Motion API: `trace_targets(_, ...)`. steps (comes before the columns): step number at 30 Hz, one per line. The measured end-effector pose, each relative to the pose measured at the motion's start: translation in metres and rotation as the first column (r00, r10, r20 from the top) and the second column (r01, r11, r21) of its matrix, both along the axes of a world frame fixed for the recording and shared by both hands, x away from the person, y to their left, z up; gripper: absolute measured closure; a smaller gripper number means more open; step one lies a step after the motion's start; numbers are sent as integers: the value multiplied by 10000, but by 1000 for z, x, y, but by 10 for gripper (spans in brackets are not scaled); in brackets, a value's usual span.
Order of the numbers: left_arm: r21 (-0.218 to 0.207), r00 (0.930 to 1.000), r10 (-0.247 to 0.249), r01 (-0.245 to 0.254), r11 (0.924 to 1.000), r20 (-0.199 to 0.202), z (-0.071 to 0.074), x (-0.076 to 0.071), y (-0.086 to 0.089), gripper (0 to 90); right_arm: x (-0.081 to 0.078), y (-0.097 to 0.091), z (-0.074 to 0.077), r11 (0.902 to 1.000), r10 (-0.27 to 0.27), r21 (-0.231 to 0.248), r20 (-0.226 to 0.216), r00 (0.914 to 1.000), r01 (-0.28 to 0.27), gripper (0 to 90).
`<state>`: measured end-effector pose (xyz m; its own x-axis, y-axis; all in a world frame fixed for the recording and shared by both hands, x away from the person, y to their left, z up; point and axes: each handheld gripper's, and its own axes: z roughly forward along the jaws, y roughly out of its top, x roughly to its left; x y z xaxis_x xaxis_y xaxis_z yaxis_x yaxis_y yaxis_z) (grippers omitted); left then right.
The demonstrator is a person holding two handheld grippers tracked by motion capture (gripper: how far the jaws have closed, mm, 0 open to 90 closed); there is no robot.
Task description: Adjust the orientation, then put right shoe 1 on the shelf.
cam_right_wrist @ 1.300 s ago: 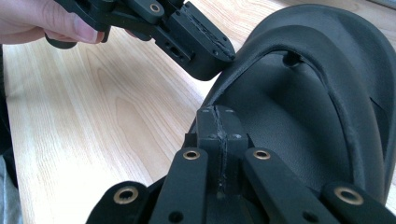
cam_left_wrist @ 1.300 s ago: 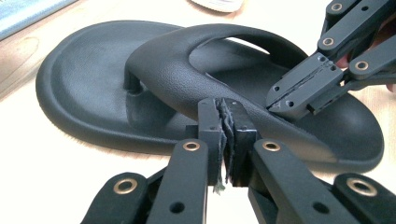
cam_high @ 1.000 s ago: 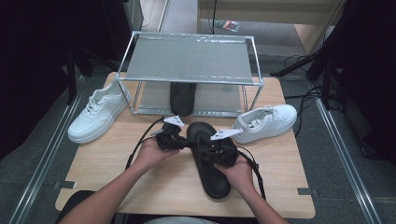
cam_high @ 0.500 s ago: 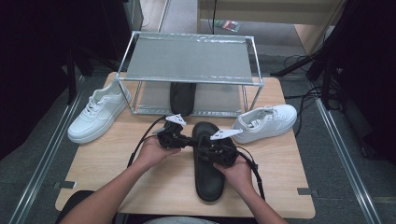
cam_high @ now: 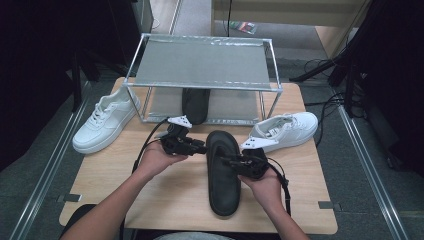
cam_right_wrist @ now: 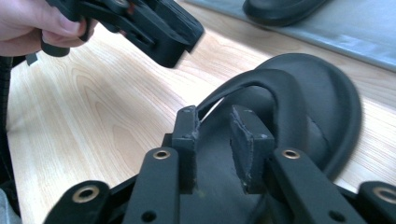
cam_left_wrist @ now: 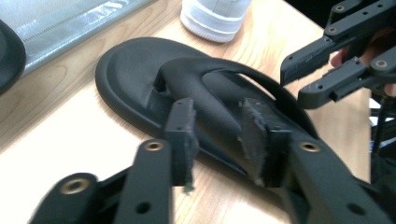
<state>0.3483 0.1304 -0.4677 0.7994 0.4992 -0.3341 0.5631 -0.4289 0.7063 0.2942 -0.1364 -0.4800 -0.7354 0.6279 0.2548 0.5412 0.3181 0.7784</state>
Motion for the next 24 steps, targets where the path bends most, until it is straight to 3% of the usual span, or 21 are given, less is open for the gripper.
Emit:
trace_targets(7, -33, 9996, -293, 293, 9996, -24, 12, -6, 6, 490, -14, -17, -3, 9987, -509, 51, 57, 9987, 509, 638)
trace_targets(14, 51, 9999, -118, 118, 9999, -58, 14, -4, 12, 452, -15, -22, -7, 9946, -976, -325, 273, 9948, 985, 594)
trace_targets(24, 102, 9999, 52, -53, 9999, 86, 16, -1, 19, 443, -4, -20, -29, 9864, -1617, -395, -564, 9852, 1596, 564)
